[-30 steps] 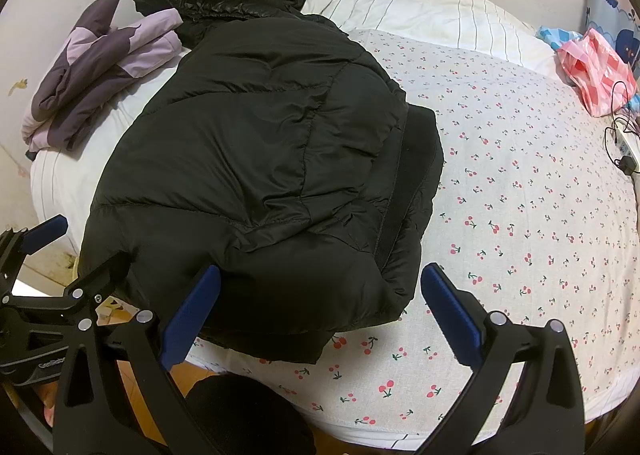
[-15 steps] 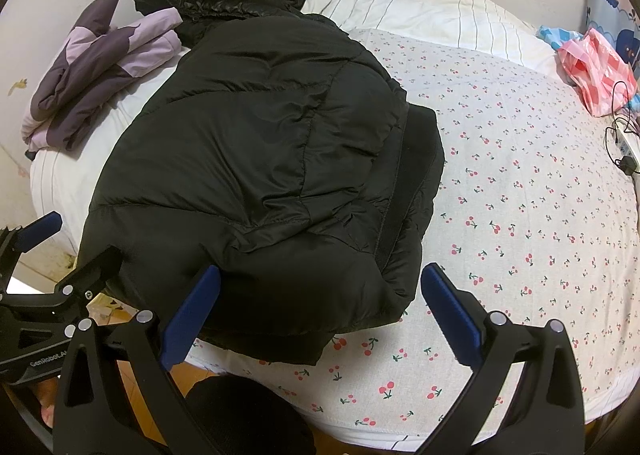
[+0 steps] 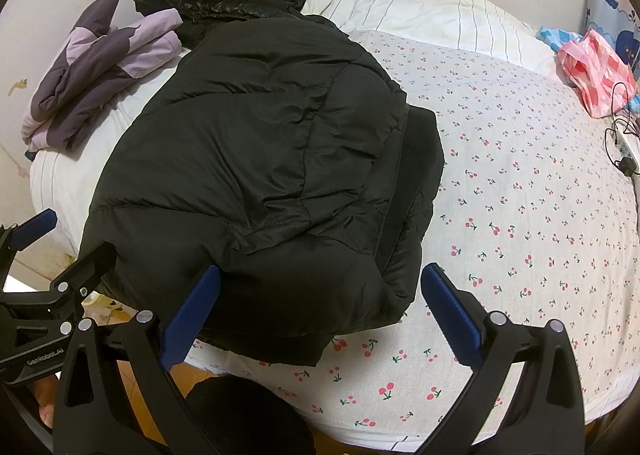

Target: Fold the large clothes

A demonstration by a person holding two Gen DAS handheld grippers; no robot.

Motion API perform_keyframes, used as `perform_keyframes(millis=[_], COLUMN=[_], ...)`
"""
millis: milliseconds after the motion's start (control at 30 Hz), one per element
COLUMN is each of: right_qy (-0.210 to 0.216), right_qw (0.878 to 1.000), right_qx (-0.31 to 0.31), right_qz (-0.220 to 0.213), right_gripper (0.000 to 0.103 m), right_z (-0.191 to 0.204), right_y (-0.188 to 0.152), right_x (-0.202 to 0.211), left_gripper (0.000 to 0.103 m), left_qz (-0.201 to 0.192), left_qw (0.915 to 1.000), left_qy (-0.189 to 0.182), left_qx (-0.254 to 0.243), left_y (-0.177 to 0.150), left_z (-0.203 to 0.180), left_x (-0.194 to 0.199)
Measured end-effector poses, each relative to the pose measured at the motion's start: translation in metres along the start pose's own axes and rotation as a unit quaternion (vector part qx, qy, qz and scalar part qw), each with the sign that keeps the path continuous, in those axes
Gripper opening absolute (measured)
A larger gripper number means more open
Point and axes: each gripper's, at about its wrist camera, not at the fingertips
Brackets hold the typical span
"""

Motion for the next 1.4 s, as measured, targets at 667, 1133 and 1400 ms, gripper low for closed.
perform_keyframes(millis=[667, 1133, 1400], right_qy=[-0.001, 0.007, 0.007], right_qw=[1.0, 1.0, 1.0], right_qx=[-0.003, -0.012, -0.016], right_qz=[0.003, -0.005, -0.002], right_gripper=[0.097, 0.097, 0.097], right_z=[-0.002, -0.011, -0.015], right_y=[0.003, 0.016, 0.02], right_x=[-0.001, 0.008, 0.005], left_gripper=[0.096, 0.096, 0.096], left_qz=[0.023, 0.054, 0.066], left_qw=[0.9993, 0.9975, 0.9959], left_qy=[-0.025, -0.042, -0.058], left_qx=[0.018, 0.016, 0.019], left_y=[0.002, 0.011, 0.014], left_z=[0.006, 0.007, 0.011], left_x=[-0.011, -0.021, -0.027])
Point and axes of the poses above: each gripper's, at about its wrist camera, not at the fingertips, and x roughly against the way its jaws point, z to its left, y to its top, and after that the axes turned 12 degrees about y, right-handed
